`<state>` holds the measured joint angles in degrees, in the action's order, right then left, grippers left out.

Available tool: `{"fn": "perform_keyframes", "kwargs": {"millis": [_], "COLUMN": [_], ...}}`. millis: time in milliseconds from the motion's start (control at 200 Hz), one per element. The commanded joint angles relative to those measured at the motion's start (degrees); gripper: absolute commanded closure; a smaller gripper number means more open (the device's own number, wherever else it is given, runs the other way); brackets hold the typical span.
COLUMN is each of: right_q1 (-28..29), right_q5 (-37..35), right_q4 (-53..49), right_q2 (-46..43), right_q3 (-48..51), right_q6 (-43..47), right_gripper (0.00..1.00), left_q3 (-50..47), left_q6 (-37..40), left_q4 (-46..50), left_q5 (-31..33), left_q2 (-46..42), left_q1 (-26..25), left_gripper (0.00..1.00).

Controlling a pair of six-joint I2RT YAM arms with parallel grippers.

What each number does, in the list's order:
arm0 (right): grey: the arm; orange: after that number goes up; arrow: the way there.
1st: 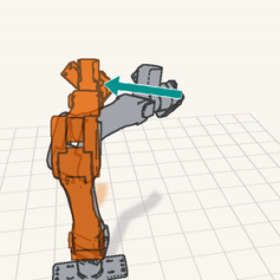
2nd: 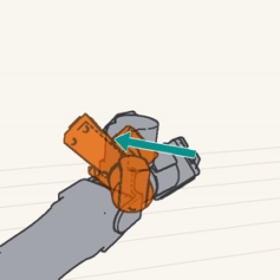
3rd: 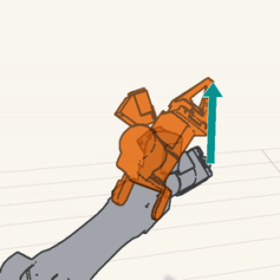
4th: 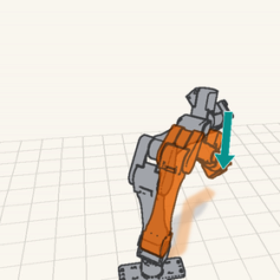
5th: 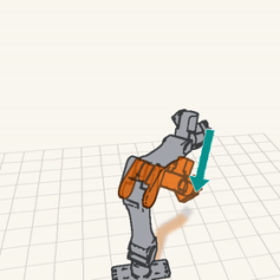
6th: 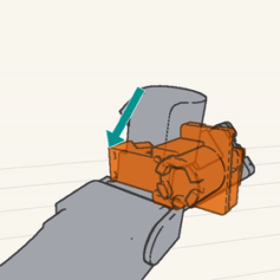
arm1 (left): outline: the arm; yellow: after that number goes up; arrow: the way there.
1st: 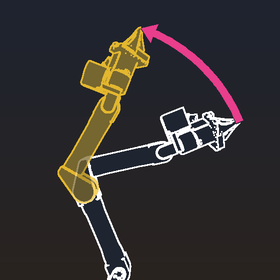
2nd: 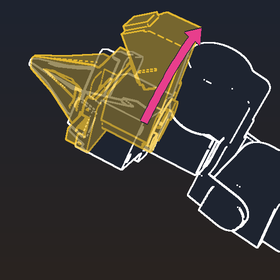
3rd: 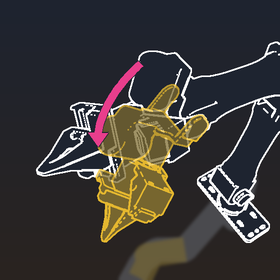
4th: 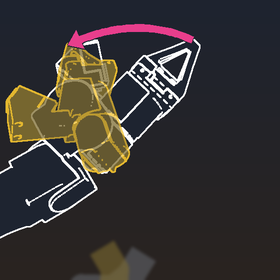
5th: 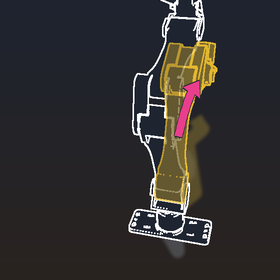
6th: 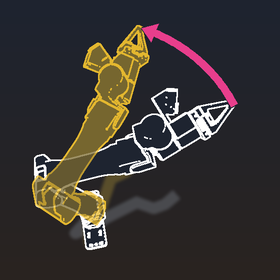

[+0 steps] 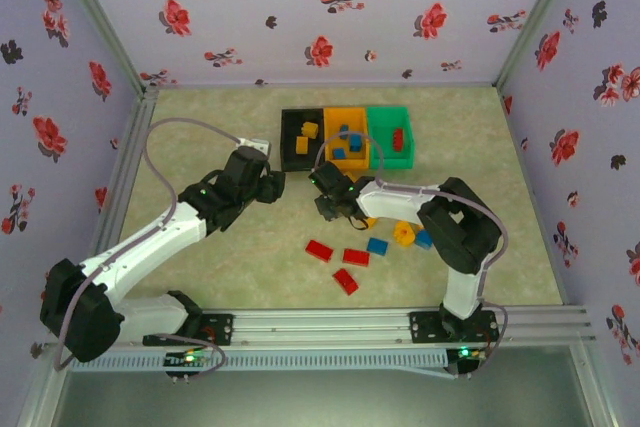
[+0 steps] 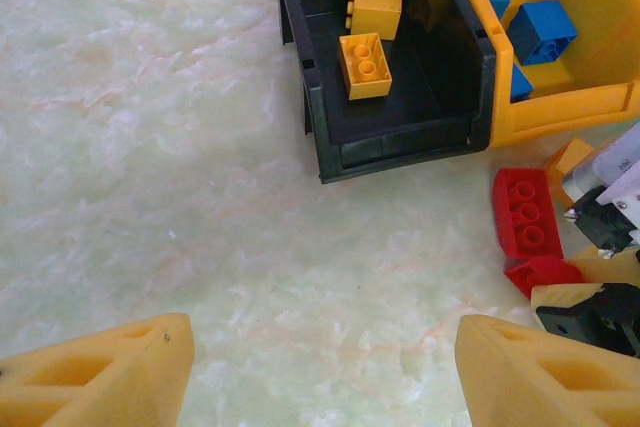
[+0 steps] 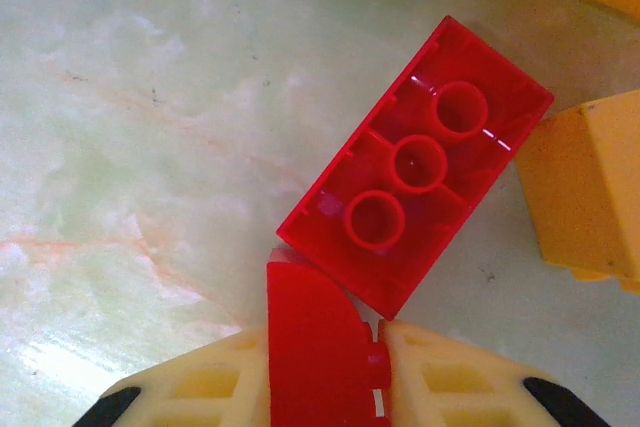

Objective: Sort the legos into containers by color

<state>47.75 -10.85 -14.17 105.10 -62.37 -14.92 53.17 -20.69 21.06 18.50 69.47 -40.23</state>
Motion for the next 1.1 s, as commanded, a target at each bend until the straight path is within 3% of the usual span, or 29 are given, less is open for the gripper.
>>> {"fn": "perform_keyframes", "kwargs": {"millis": [0, 230, 565, 865, 1095], "right_q1": [0.39, 0.24, -2.87, -15.24, -24.68], "right_q5": [0.13, -3.72, -7.25, -6.86, -3.29], "right_q4": [-2.04, -3.68, -8.54, -9.95, -8.56], "right_q2": [-4.31, -12.99, -19.0, -21.95, -15.94], "right_q3": [-1.43, -1.43, -3.76, -3.81, -8.71], "right_q6": [1.63, 2.18, 2.02, 2.78, 4.1], "right_gripper": [0.74, 0.74, 0.77, 0.79, 0.77], "left_q3": [2.28, 2.94, 4.32, 4.11, 4.58], "left_q6": [-0.1, -0.23, 0.21, -0.32, -0.57], "left_q4": [0.56, 0.82, 2.7, 3.36, 3.28], "left_q5": [1.19, 0.37, 0.11, -0.2, -1.1], "left_q2": [0.75, 0.96, -0.78, -2.09, -3.05], "left_q1": [0.24, 0.11, -0.25, -0.47, -1.26], "left_gripper": [0.3, 0.3, 0.29, 0.3, 0.3]}}
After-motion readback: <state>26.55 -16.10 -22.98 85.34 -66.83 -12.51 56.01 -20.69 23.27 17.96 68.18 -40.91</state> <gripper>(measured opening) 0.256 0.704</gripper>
